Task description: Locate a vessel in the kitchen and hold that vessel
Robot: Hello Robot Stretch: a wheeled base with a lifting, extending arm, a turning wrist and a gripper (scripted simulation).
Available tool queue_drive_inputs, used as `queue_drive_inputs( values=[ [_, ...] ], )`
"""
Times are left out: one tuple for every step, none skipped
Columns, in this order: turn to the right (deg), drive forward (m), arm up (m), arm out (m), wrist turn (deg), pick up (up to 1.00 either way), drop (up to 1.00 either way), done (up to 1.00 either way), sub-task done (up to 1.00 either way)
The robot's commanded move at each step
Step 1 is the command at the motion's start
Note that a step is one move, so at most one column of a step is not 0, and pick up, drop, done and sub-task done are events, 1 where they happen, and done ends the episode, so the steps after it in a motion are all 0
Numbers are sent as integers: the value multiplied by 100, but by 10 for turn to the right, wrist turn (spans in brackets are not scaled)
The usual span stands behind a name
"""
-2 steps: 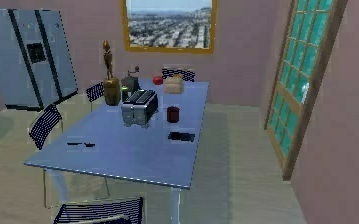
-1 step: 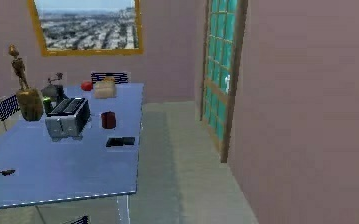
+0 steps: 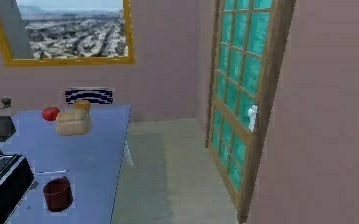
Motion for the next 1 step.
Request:
queue_drive_inputs(
  values=[
    [-60,0,0,0,0,0,0,0,0]
  ],
)
